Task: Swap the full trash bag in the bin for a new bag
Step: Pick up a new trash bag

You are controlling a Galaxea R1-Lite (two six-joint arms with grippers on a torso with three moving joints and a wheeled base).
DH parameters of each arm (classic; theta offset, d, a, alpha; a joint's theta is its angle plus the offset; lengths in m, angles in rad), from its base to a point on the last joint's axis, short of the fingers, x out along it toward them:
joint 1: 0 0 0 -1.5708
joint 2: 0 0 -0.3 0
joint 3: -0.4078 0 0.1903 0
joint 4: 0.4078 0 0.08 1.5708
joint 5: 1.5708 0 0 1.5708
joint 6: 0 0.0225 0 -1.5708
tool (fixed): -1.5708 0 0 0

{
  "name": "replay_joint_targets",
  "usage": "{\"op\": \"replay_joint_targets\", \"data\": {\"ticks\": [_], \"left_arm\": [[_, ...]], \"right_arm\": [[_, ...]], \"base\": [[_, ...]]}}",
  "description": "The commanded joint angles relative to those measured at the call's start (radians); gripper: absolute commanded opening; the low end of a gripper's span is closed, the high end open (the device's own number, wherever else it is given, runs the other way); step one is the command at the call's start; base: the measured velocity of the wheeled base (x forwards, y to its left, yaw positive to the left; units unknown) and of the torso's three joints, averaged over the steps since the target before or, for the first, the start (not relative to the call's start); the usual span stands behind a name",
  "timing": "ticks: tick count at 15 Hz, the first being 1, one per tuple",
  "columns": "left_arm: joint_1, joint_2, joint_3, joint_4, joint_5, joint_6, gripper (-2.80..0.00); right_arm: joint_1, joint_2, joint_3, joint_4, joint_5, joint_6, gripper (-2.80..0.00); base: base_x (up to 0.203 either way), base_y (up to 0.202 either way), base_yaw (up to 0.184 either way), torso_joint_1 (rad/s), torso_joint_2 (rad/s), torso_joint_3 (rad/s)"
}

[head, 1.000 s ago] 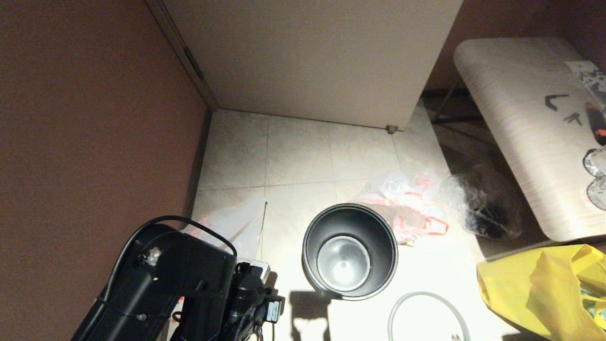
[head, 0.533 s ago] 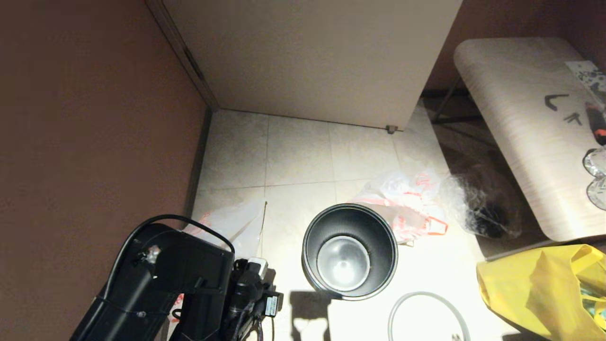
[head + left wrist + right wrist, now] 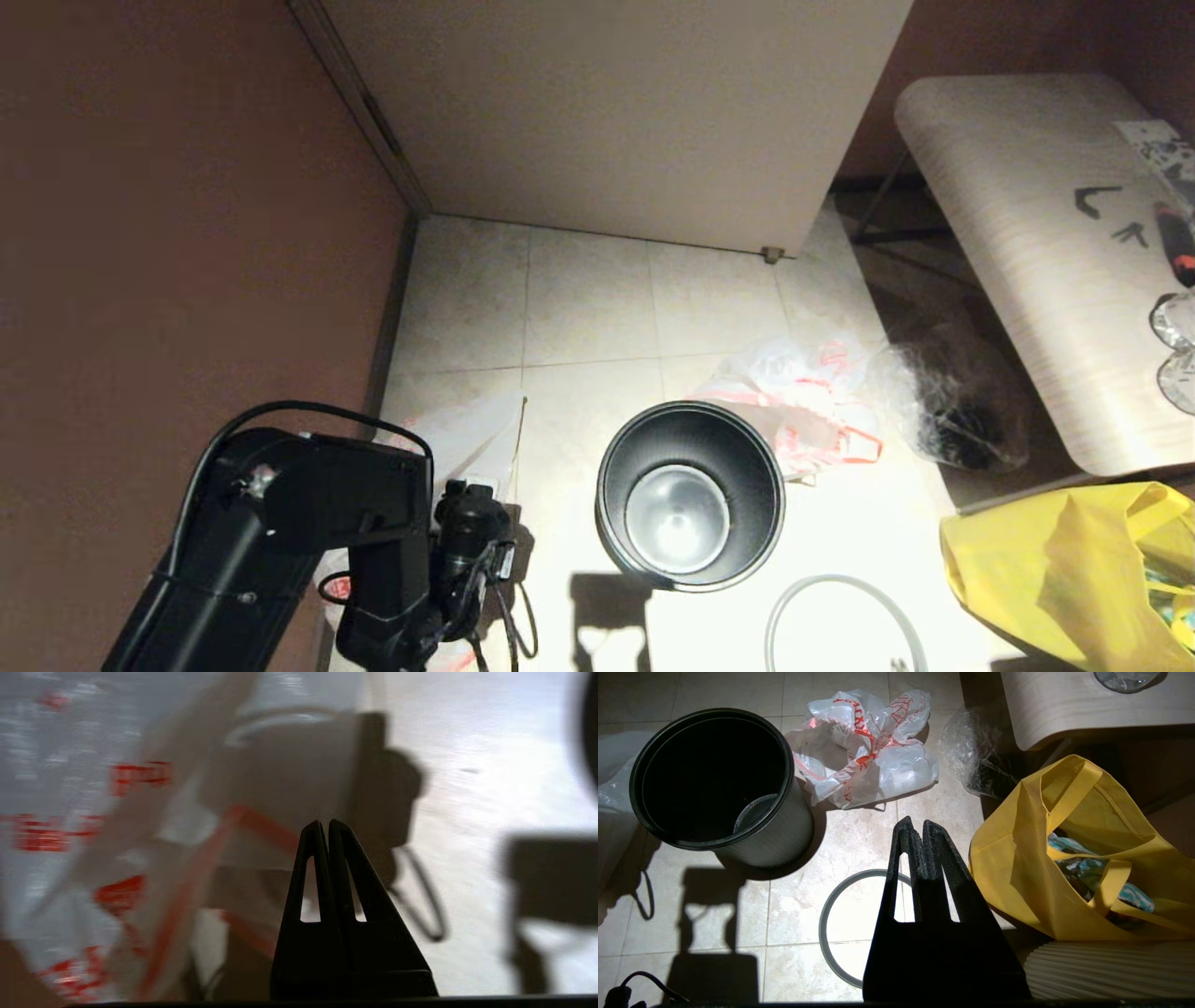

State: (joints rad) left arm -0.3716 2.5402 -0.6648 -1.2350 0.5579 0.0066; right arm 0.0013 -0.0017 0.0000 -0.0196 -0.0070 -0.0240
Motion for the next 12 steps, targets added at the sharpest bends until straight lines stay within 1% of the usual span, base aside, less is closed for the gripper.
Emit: {"op": "replay_joint_targets", "data": {"ticks": [1,3,6,7,8,11,12], "left_arm": [[0.023,-0.030,-0.083,0.124,0.067,0.000,-2.80],[0.025,-0.051,-0.174,0.236,0.110,0.002,-2.80],[0.027,-0.052,-0.439,0.478,0.165,0.029,-2.80],[0.030,-0.047,-0.532,0.569,0.173,0.044,-2.11],[0.032,-0.033,-0.624,0.650,0.178,0.056,0.00],[0.038,0.032,-0.904,0.856,0.184,0.080,0.00],[0.041,0.069,-1.025,0.933,0.184,0.085,0.00]], "right_arm": [[0.000,0.002,0.009,0.000,-0.001,-0.001,-2.80],[0.000,0.002,0.009,0.000,0.002,0.000,-2.80],[0.000,0.002,0.009,0.000,0.002,-0.001,-2.80],[0.000,0.002,0.009,0.000,0.000,0.001,-2.80],[0.000,0.002,0.009,0.000,0.000,0.000,-2.80],[0.000,0.002,0.009,0.000,-0.001,-0.001,-2.80],[0.000,0.002,0.009,0.000,-0.001,0.001,-2.80]], "base": [[0.000,0.000,0.000,0.000,0.00,0.000],[0.000,0.000,0.000,0.000,0.00,0.000],[0.000,0.000,0.000,0.000,0.00,0.000],[0.000,0.000,0.000,0.000,0.00,0.000],[0.000,0.000,0.000,0.000,0.00,0.000],[0.000,0.000,0.000,0.000,0.00,0.000],[0.000,0.000,0.000,0.000,0.00,0.000]]}}
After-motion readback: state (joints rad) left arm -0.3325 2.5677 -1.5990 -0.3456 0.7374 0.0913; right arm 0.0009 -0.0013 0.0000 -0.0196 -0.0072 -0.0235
